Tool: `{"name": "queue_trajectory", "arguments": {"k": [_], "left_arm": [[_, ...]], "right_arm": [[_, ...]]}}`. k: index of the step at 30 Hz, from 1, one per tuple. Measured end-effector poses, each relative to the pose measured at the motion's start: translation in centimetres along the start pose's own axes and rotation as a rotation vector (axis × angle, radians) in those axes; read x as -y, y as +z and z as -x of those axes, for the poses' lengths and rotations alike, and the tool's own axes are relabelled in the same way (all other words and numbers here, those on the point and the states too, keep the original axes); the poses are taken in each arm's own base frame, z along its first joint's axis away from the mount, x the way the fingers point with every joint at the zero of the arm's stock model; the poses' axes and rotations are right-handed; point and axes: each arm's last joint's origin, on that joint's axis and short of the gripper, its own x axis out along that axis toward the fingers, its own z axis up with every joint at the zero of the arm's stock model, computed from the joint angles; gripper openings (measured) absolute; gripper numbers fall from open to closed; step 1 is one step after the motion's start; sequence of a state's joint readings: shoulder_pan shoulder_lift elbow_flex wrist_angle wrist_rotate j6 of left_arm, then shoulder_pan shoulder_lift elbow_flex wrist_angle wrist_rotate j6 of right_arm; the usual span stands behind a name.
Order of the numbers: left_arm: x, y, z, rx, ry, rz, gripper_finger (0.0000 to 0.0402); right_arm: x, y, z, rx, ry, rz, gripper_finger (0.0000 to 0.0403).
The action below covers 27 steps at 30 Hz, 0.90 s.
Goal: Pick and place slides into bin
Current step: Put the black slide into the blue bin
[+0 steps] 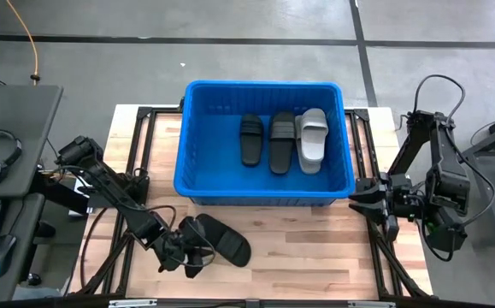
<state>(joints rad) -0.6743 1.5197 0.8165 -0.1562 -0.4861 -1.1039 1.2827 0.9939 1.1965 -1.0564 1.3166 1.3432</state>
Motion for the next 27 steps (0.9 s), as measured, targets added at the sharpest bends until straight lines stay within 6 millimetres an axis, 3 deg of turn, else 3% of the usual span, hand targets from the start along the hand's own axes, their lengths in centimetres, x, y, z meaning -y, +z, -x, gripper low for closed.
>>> {"name": "queue_trajectory", "arguments": {"k": [11, 17, 21, 27], "left_arm": [[-0.5, -0.2, -0.1, -0.009, 0.058, -0.066, 0.0124], [-1.0, 0.6, -0.7, -0.090, 0.047, 0.216, 0.0208], [-1.0, 1.3, -1.0, -0.090, 0.012, 0.276, 0.0257], [-1.0, 1.6, -1.2, -0.100, -0.002, 0.320, 0.0276]], "right_arm": [[0.0, 0.1, 0.0, 0.025, -0.004, -0.009, 0.0124], [0.0, 0.1, 0.0, 0.041, -0.008, -0.008, 0.0124], [0.0, 0.1, 0.0, 0.041, -0.008, -0.006, 0.0124], [0.0, 0.1, 0.0, 0.042, -0.008, 0.001, 0.0124]]}}
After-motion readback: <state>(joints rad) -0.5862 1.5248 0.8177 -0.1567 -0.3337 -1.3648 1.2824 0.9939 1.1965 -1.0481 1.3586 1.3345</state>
